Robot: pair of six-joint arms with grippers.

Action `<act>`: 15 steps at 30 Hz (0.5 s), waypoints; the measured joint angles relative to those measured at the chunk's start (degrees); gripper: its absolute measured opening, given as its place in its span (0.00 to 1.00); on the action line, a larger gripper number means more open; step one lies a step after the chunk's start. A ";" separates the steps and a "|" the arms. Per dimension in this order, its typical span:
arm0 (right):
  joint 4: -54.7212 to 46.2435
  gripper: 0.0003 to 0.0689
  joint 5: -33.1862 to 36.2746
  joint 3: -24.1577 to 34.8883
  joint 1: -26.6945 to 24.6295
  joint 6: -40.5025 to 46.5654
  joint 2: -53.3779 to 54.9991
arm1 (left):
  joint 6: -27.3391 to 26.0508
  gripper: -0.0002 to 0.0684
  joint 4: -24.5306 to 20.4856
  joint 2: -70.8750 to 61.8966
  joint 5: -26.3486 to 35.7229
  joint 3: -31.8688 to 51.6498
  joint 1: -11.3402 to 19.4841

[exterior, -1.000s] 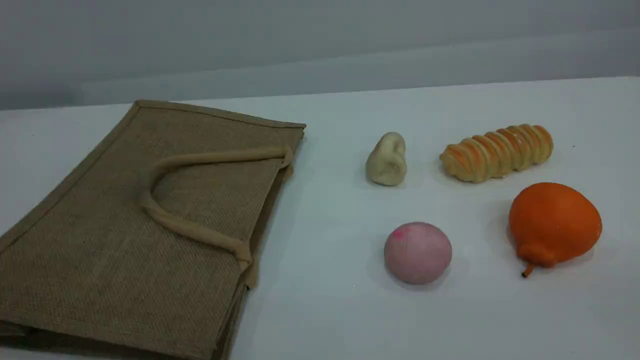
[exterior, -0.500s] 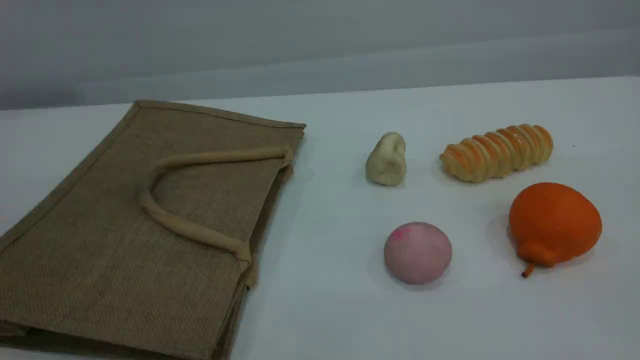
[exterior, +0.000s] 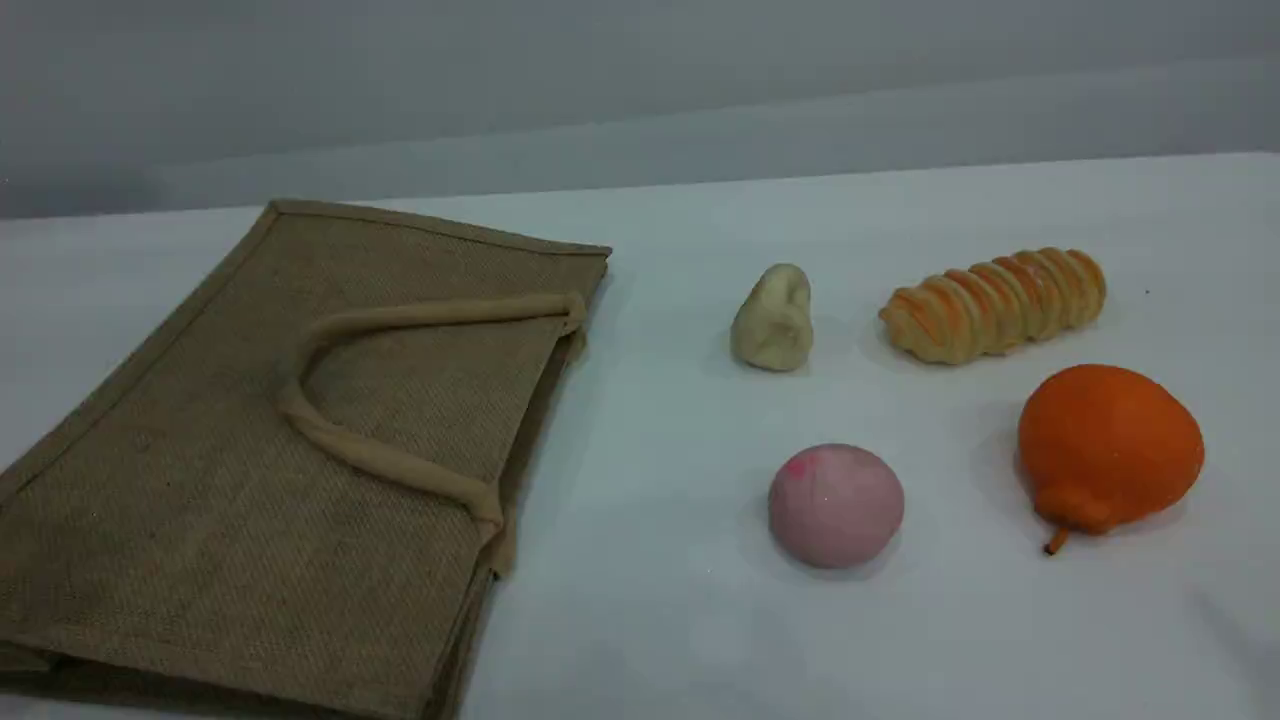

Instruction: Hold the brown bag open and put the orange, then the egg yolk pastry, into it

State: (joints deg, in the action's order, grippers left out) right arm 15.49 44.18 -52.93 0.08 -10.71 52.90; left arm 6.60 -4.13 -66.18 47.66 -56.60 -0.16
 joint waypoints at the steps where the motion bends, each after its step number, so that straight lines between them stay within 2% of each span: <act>1: 0.00 0.82 0.00 -0.48 0.00 0.00 1.39 | 0.00 0.85 0.00 -1.84 -0.72 -0.27 0.00; 7: 0.00 0.82 0.10 -3.63 0.00 0.00 8.30 | 0.00 0.85 -0.01 -10.98 -2.38 -3.03 0.00; 15: 0.00 0.82 -0.43 -3.62 0.00 0.10 12.95 | 0.00 0.85 1.82 -21.28 -5.08 -7.83 0.00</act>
State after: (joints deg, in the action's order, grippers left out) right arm 15.49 43.75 -56.55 0.08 -10.62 65.85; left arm 6.60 -2.30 -87.46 42.58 -64.43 -0.16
